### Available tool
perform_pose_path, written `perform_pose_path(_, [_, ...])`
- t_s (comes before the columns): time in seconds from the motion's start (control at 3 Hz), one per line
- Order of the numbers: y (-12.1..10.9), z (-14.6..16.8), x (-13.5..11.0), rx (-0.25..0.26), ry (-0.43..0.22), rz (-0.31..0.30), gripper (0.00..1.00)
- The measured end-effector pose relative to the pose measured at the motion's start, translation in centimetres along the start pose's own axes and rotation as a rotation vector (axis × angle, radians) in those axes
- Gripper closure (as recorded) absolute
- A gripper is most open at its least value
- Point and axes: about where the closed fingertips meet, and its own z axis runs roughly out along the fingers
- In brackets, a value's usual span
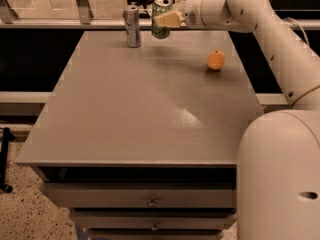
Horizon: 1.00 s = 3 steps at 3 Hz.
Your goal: Move green can near redbull can
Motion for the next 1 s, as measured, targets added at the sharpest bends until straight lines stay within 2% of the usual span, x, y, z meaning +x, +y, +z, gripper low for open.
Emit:
perform_pose_path(0.67, [0.8, 3.6, 1.5, -0.073, 0.033, 0.038, 1.0])
perform_pose_path(1.0, [1.5, 5.3, 2.3, -0.113, 0.056, 0.062, 0.74])
